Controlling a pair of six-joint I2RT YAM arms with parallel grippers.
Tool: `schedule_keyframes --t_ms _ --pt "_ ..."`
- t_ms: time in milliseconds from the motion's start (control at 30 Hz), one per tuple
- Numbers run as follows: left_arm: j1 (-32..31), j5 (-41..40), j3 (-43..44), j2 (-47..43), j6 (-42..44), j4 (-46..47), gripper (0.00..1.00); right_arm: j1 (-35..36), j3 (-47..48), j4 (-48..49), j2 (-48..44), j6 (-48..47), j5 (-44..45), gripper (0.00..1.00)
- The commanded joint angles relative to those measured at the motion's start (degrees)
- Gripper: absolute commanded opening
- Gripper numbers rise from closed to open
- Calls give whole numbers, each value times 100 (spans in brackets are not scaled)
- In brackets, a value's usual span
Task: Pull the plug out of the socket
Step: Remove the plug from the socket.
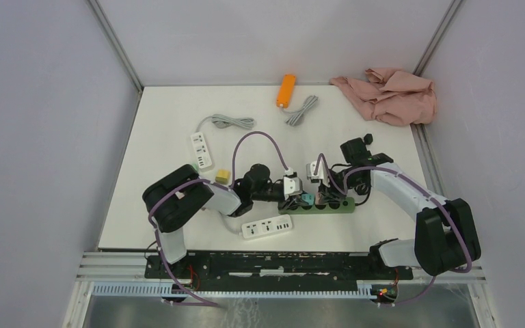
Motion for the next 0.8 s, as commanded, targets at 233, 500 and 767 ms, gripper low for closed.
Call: schedule_keyframes --t_ms 233,500,767 --pt "25 -131 -3 148 318 -213 3 -246 293 -1504 -31 -2008 -1176 0" --pt "19 -121 41 173 338 -276 3 260 229 301 -36 271 -1118 0" --pt "18 -122 41 174 332 -275 3 -309 384 -355 -109 -506 -617 0"
